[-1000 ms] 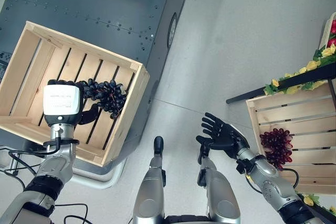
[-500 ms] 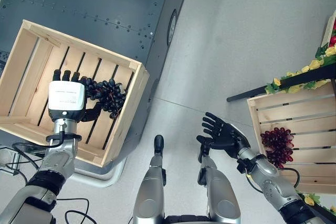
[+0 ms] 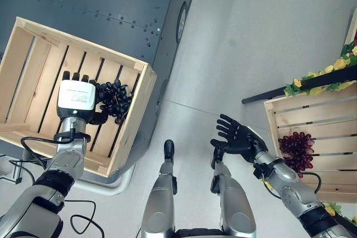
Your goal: Pick up the fruits from the basket on one side to the basket on the other side
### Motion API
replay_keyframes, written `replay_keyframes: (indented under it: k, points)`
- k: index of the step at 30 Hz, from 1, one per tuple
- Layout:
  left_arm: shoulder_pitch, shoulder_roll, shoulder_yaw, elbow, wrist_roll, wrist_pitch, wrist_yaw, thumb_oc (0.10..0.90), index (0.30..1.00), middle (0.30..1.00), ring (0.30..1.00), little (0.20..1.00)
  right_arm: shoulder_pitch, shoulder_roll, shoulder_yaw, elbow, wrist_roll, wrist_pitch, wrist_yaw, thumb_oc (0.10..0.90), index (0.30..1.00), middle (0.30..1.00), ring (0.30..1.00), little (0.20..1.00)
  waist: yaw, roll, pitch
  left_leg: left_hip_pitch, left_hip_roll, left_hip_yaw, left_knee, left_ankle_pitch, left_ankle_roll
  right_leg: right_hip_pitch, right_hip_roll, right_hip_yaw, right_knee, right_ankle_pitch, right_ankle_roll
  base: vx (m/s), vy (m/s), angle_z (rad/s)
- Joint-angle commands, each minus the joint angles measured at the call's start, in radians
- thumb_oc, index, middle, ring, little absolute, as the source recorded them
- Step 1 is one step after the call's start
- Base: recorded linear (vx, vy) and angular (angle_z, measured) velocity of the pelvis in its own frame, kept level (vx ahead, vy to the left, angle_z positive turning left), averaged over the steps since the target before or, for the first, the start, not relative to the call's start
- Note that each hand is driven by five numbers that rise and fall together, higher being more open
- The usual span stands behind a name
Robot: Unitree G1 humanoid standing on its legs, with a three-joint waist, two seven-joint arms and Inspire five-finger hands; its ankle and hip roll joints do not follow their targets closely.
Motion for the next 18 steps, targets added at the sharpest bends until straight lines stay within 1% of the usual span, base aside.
replay_keyframes:
  k: [1, 5, 7, 9, 14, 18]
  points:
    - [-0.090, 0.078, 0.036, 0.048, 0.034, 0.074, 0.012, 0.800, 0.900, 0.900, 0.900, 0.900, -0.007, -0.042, -0.016, -0.088, 0.029, -0.036, -0.009, 0.800, 0.900, 0.900, 0.900, 0.900, -0.031, -0.001, -0.006, -0.077, -0.072, 0.051, 0.111, -0.046, 0.015, -0.132, 0.007, 0.028, 0.208, -0.041, 0.051, 0.00, 0.000, 0.00]
    - [-0.130, 0.085, 0.004, 0.051, 0.033, 0.113, -0.012, 0.800, 0.900, 0.900, 0.900, 0.900, -0.021, -0.048, -0.008, -0.088, 0.033, -0.035, -0.016, 0.800, 0.900, 0.900, 0.900, 0.900, -0.034, -0.004, -0.006, -0.110, -0.068, 0.057, 0.121, -0.043, 0.015, -0.161, 0.006, 0.030, 0.211, -0.035, 0.053, 0.00, 0.013, -0.03]
    - [-0.140, 0.089, 0.000, 0.056, 0.036, 0.119, -0.030, 0.800, 0.900, 0.900, 0.900, 0.900, -0.022, -0.048, -0.007, -0.088, 0.032, -0.035, -0.015, 0.800, 0.900, 0.900, 0.900, 0.900, -0.035, -0.005, -0.006, -0.121, -0.069, 0.056, 0.129, -0.044, 0.014, -0.171, 0.005, 0.031, 0.214, -0.034, 0.053, 0.00, 0.000, 0.00]
    - [-0.145, 0.092, -0.001, 0.055, 0.036, 0.140, -0.052, 0.800, 0.900, 0.900, 0.900, 0.900, -0.024, -0.048, -0.008, -0.094, 0.032, -0.033, -0.020, 0.800, 0.900, 0.900, 0.900, 0.900, -0.035, -0.006, -0.006, -0.134, -0.070, 0.053, 0.134, -0.044, 0.016, -0.184, 0.005, 0.033, 0.217, -0.032, 0.052, 0.00, 0.000, 0.00]
    - [-0.155, 0.093, -0.001, 0.061, 0.033, 0.158, -0.057, 0.800, 0.900, 0.900, 0.900, 0.900, -0.026, -0.051, -0.004, -0.097, 0.033, -0.037, -0.028, 0.800, 0.900, 0.900, 0.900, 0.900, -0.035, -0.010, -0.006, -0.156, -0.068, 0.057, 0.145, -0.048, 0.017, -0.203, 0.004, 0.031, 0.225, -0.034, 0.052, 0.00, 0.000, 0.00]
    - [-0.166, 0.092, 0.001, 0.071, 0.025, 0.159, -0.051, 0.800, 0.900, 0.900, 0.900, 0.900, -0.029, -0.050, -0.005, -0.104, 0.033, -0.032, -0.032, 0.800, 0.900, 0.900, 0.900, 0.900, -0.036, -0.016, -0.006, -0.168, -0.065, 0.059, 0.153, -0.048, 0.016, -0.214, 0.004, 0.031, 0.228, -0.032, 0.051, 0.00, 0.000, 0.00]
